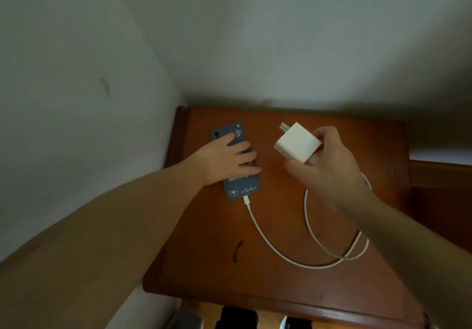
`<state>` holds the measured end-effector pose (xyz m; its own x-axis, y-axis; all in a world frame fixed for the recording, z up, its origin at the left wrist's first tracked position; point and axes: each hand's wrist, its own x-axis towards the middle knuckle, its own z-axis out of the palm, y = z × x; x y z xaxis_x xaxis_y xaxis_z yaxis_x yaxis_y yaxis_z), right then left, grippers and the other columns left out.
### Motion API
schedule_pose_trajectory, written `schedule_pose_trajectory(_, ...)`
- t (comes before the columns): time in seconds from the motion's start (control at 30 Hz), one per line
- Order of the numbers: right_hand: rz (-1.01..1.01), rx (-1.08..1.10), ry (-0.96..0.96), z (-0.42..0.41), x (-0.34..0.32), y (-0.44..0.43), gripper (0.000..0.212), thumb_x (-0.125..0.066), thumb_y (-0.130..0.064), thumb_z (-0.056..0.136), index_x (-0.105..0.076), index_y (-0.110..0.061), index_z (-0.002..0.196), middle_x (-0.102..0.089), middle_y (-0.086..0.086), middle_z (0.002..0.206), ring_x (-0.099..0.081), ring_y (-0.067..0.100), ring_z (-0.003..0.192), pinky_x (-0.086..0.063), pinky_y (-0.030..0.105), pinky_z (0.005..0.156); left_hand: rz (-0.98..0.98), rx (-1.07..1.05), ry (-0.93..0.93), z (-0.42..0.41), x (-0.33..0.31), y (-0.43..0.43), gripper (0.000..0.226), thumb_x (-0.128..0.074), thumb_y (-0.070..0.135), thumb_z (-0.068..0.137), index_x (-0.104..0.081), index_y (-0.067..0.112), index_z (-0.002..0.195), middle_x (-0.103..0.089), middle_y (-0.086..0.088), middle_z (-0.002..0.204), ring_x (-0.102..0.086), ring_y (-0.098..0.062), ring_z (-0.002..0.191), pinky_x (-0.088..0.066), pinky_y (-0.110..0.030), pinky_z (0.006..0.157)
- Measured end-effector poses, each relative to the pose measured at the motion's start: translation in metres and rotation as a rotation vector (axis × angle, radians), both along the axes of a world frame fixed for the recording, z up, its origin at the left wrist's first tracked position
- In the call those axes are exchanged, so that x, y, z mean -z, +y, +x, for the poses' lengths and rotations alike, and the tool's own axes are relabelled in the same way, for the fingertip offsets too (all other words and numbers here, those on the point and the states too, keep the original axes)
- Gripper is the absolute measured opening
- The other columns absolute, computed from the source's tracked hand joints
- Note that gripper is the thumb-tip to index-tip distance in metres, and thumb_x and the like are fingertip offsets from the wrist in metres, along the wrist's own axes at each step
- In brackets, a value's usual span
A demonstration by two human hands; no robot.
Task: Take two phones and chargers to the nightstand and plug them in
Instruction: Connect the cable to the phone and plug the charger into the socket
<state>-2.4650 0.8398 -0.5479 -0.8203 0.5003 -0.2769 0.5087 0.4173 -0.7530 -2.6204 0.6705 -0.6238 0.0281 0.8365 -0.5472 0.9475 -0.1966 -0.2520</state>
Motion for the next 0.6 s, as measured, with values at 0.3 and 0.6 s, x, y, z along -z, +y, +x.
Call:
schedule_pose_trajectory(0.3, -0.476, 0.217, 0.009, -0.015, -0.028, 0.01, 0.047, -0.074, -0.032, 0.078, -0.055, -0.021, 0.12, -0.058, -0.009, 0.083, -0.052, 0.008, 0.065, -0.036, 0.015, 0.04, 0.545, -0.993, -0.557, 0.05, -0.047, 0.004, 0.09, -0.066, 0.016, 0.084, -0.011, 0.026, 0.154, -0.02, 0.0, 0.161, -0.019, -0.018, 0.146, -0.017, -0.04, 0.116)
schedule_pose_trajectory(0.6, -0.461, 0.302, 0.303, -0.028, -0.113, -0.007, 0.02, -0.058, -0.031, 0.093, -0.067, -0.02, 0.079, -0.064, -0.009, 0.058, -0.059, 0.006, 0.053, -0.044, 0.021, 0.046, 0.964, -1.894, -1.802, 0.084, -0.188, 0.062, 0.03, -0.05, 0.047, 0.097, -0.068, 0.025, 0.106, -0.076, 0.002, 0.102, -0.072, -0.013, 0.092, -0.053, -0.036, 0.085)
